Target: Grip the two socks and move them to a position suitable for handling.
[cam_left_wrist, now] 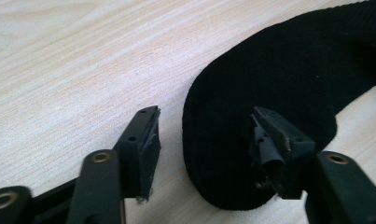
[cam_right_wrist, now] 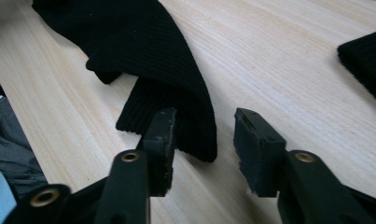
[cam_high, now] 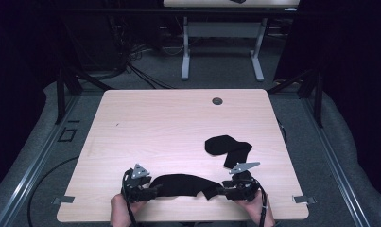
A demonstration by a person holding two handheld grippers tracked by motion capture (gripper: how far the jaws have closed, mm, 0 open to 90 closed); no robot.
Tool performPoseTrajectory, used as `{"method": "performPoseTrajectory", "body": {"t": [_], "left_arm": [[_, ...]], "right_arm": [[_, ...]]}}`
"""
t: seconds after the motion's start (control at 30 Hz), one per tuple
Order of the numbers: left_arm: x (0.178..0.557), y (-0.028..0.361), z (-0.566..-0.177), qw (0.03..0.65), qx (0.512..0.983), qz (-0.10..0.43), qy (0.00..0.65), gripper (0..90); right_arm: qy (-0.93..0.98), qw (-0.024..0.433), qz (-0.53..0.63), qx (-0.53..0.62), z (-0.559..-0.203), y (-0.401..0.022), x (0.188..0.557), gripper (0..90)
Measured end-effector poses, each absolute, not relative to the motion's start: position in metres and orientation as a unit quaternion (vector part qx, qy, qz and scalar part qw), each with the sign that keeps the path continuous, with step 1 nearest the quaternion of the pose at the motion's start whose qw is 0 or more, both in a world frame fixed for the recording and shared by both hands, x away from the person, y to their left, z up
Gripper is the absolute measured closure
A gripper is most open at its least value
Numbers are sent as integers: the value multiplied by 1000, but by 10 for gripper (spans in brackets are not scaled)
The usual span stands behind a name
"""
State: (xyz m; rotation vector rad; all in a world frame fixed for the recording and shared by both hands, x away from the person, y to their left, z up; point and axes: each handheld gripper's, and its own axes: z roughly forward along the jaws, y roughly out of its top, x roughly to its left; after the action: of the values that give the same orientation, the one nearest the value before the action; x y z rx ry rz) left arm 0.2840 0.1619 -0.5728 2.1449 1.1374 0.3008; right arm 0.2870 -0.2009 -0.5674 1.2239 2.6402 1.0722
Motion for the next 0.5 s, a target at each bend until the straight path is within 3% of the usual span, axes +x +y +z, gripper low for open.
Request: {"method": "performPoseTrajectory", "body": {"t": [0.13,0.2,0.23,0.27,0.5], "left_arm": [[285,161,-573,334,830,116,431,570],[286,160,-572,335,832,113,427,712],[285,160,-572,336,832,113,428,712],[286,160,-572,338,830,112,429,810],[291,160,-562,354,823,99,432,846]], "right_arm": [[853,8,346,391,-570,-197,289,685],[857,13,336,391,-569,-196,291,799],[857,13,336,391,-569,-196,291,799],[856,21,337,391,-569,-194,290,825],[869,66,310,381,-559,-196,297,833]]}}
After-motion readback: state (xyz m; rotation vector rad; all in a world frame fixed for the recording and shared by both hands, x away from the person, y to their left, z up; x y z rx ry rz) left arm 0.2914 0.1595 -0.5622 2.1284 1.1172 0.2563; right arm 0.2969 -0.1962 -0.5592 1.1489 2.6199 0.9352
